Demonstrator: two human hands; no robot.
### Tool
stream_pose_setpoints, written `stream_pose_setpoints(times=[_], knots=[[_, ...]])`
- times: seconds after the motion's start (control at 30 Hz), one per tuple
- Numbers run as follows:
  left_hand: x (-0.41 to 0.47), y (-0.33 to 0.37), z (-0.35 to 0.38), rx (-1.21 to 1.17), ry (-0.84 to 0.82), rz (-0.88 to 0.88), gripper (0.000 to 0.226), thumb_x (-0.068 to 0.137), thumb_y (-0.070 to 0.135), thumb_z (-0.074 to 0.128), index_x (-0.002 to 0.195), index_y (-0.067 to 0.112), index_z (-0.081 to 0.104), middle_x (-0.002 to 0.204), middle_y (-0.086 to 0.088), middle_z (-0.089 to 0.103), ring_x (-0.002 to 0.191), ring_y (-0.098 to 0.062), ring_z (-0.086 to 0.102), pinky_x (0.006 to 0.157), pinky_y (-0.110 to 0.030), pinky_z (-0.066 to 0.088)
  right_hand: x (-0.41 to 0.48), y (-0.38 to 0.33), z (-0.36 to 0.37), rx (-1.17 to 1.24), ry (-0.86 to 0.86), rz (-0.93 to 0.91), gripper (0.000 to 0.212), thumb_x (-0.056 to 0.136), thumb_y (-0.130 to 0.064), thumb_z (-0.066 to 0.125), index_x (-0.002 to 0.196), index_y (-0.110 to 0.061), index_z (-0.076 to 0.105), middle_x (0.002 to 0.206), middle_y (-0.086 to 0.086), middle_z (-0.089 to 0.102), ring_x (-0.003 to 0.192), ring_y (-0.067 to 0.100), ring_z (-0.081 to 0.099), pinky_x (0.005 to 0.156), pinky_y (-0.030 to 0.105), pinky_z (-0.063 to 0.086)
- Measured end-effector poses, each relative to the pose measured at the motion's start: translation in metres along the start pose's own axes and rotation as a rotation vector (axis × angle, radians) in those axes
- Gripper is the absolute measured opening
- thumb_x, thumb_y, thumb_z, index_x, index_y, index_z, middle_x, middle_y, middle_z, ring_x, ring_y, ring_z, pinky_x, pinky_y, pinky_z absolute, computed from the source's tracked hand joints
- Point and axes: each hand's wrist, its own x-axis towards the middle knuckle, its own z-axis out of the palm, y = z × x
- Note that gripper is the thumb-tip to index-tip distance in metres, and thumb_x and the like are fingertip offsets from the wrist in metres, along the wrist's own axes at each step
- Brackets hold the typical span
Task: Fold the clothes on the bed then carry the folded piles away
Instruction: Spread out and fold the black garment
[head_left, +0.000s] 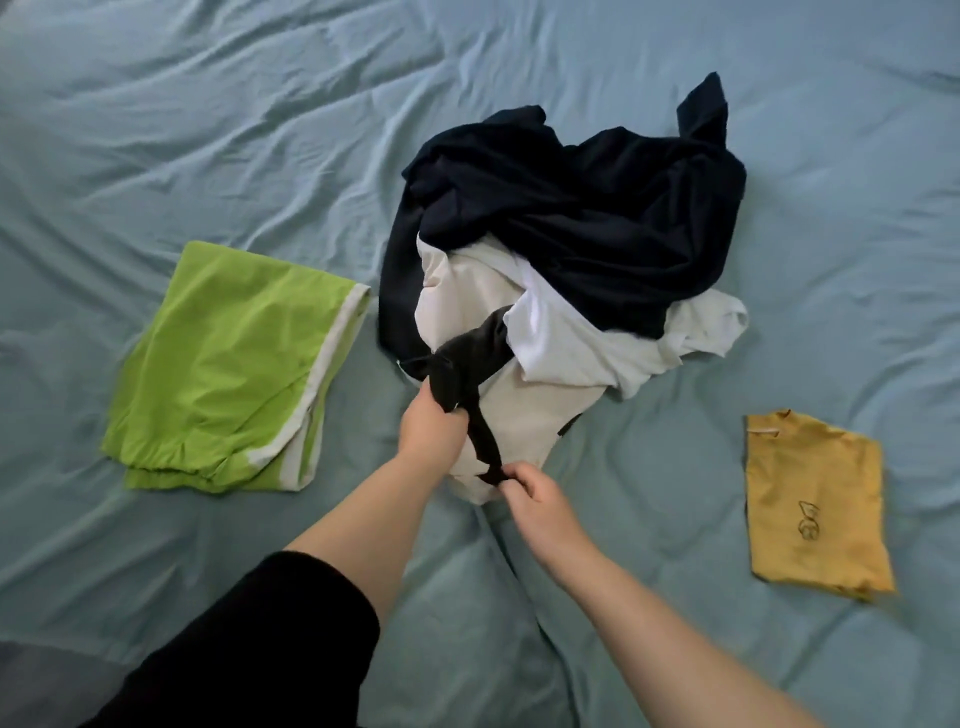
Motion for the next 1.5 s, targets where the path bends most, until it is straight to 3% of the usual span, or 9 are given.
stream_pose_setpoints(times=[0.17,0.27,0.37,0.53,0.7,0.9,1.0,1.3,1.5], knots=[[-0.003,0.019,-0.017,-0.011,0.029,0.05,0.031,0.086,0.007,0.042,0.11,0.018,0.058,0.095,-0.004,0.061,0.094,-0.031,0.058,0.074,-0.03,0.04,-0.007,-0.001,-0.018,0.178,0.199,0.003,0.012,0.095,-0.016,0.056,0.088,-0.02,0.066,0.089,-0.005,0.071,0.086,0.004,0.065,0.074,0.009,0.046],[-0.009,0.021,-0.021,-0.04,0.04,0.064,0.043,0.086,0.006,0.043,0.126,0.021,0.049,0.117,-0.006,0.059,0.105,-0.031,0.057,0.082,-0.035,0.045,0.002,-0.007,-0.035,0.153,0.288,0.046,0.008,0.094,-0.017,0.057,0.092,-0.022,0.063,0.09,-0.006,0.068,0.088,0.009,0.063,0.072,0.012,0.044],[-0.022,0.017,-0.02,-0.011,0.046,-0.043,0.082,0.086,0.025,0.063,0.151,0.03,0.013,0.155,-0.01,0.015,0.131,-0.037,0.037,0.107,-0.047,0.036,0.011,-0.015,-0.053,0.073,0.323,0.085,0.011,0.094,-0.016,0.055,0.101,-0.02,0.062,0.088,-0.012,0.062,0.084,0.007,0.059,0.067,0.012,0.041],[-0.043,0.015,0.001,0.344,0.012,0.053,0.125,0.069,0.058,0.074,0.137,0.053,-0.031,0.152,0.007,-0.035,0.146,-0.034,-0.013,0.106,-0.066,0.022,0.028,-0.039,-0.085,-0.172,0.279,0.077,0.034,0.092,-0.017,0.054,0.126,-0.019,0.055,0.113,-0.005,0.057,0.105,0.014,0.058,0.084,0.023,0.043],[-0.017,0.021,0.048,0.804,-0.114,0.368,0.124,0.063,0.072,0.067,0.132,0.056,-0.034,0.144,0.005,-0.049,0.141,-0.048,-0.016,0.1,-0.076,0.014,0.092,-0.07,-0.128,-0.801,0.253,-0.04,0.07,0.095,-0.024,0.05,0.152,-0.038,0.01,0.161,0.001,0.0,0.147,0.025,0.011,0.114,0.048,0.027],[0.059,0.015,0.086,1.159,-0.085,0.477,0.117,0.063,0.082,0.054,0.13,0.056,-0.038,0.154,0.0,-0.031,0.137,-0.051,-0.02,0.091,-0.08,-0.009,0.18,-0.058,-0.148,-1.219,0.091,0.009,0.114,0.085,-0.043,0.067,0.135,-0.05,-0.036,0.14,0.002,-0.055,0.138,0.037,-0.036,0.106,0.074,0.008],[0.101,0.034,0.094,1.144,-0.018,0.428,0.1,0.071,0.082,0.044,0.129,0.059,-0.034,0.157,0.0,-0.02,0.138,-0.052,-0.017,0.093,-0.082,-0.004,0.215,-0.046,-0.147,-1.19,0.154,0.022,0.119,0.086,-0.006,0.062,0.133,-0.05,-0.038,0.143,0.002,-0.052,0.14,0.038,-0.033,0.106,0.071,0.021],[0.231,0.144,0.111,1.11,0.002,0.339,0.084,0.082,0.074,0.041,0.136,0.06,-0.021,0.158,0.001,-0.021,0.138,-0.054,-0.004,0.097,-0.081,0.001,0.364,-0.121,-0.189,-1.045,0.196,0.058,0.096,0.092,-0.038,0.058,0.14,-0.054,-0.023,0.154,0.001,-0.035,0.144,0.037,-0.022,0.105,0.075,0.015],[0.293,0.179,0.125,1.199,0.031,0.39,0.086,0.077,0.078,0.042,0.143,0.053,-0.008,0.159,-0.002,-0.012,0.137,-0.054,0.005,0.097,-0.081,0.0,0.42,-0.133,-0.196,-1.073,0.302,0.027,0.107,0.086,0.01,0.047,0.143,-0.049,-0.021,0.156,0.003,-0.032,0.145,0.038,-0.02,0.105,0.074,0.018]])
